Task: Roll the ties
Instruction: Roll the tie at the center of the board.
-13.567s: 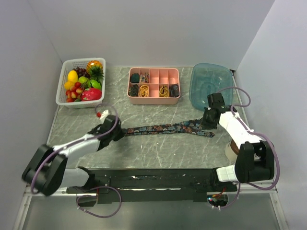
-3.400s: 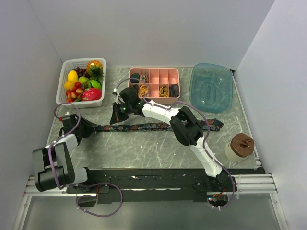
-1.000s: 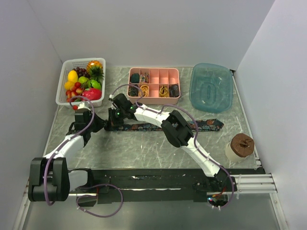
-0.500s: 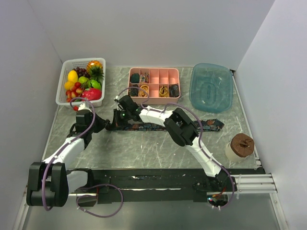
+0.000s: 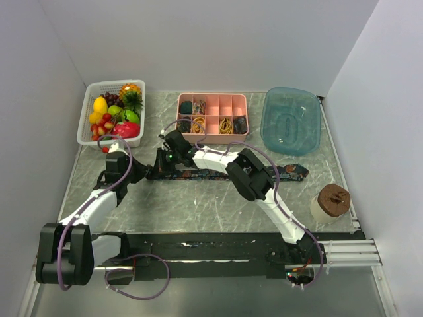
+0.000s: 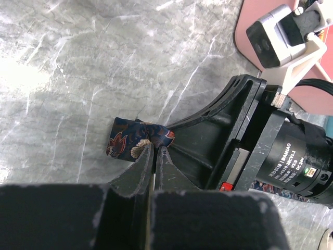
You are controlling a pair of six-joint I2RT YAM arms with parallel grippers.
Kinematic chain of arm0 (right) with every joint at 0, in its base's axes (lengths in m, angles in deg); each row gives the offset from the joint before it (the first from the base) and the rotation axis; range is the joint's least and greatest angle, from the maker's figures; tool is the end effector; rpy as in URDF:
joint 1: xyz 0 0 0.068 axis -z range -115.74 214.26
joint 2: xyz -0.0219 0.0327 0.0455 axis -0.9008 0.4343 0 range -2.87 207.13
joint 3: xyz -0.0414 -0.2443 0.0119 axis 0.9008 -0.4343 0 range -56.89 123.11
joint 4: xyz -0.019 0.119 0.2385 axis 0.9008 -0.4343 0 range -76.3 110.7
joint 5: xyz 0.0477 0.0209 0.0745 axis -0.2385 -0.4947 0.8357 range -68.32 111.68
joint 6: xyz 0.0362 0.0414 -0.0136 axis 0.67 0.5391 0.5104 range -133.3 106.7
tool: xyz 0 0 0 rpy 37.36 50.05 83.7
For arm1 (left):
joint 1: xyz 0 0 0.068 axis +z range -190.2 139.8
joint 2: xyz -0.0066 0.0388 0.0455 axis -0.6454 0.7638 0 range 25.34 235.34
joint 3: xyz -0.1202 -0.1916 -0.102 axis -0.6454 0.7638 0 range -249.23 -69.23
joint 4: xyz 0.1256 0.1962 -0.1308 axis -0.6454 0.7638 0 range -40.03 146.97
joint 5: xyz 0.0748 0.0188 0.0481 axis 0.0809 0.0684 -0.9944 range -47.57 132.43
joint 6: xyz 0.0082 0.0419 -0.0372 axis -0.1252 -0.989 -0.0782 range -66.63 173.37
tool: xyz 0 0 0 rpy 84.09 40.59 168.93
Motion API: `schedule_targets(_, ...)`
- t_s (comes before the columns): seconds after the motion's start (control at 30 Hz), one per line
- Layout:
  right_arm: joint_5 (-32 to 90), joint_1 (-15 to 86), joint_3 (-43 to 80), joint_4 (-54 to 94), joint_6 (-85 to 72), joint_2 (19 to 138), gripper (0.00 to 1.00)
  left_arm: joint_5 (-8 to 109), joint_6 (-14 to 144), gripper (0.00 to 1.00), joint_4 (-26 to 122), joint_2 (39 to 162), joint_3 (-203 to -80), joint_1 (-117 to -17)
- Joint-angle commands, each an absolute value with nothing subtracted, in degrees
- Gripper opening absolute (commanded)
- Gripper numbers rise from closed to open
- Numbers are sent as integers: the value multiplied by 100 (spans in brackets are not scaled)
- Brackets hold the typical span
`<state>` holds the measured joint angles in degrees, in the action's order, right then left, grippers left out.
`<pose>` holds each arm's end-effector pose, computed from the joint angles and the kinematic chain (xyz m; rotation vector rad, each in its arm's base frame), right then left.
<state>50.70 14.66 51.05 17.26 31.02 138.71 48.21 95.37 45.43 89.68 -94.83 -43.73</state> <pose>0.3325 0.4204 0.1071 -0.4399 2.5000 1.3604 0.2432 -0.0190 0.1544 -0.6749 2.1144 -0.5580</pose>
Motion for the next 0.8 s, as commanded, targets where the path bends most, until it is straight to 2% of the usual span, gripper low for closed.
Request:
schedule_targets(0.0,5104,1513,5288,1973,3231,13819,0,4761,9679,1,4259,8941,-9454,-4424)
schedule_targets(0.4,5385,1531,5315,2281,3513,14136,0,4726,9723,1,4136,9143,-9480,-4591)
schedule_targets(0.63,5403,1741,4200,2606,3382,13084,0,4463,9714,1,4241,9214,-9489,-4679)
schedule_targets(0.77,5350,1821,3962,2554,3215,12633,0,4339,9696,1,4311,9196,-9507,-4696)
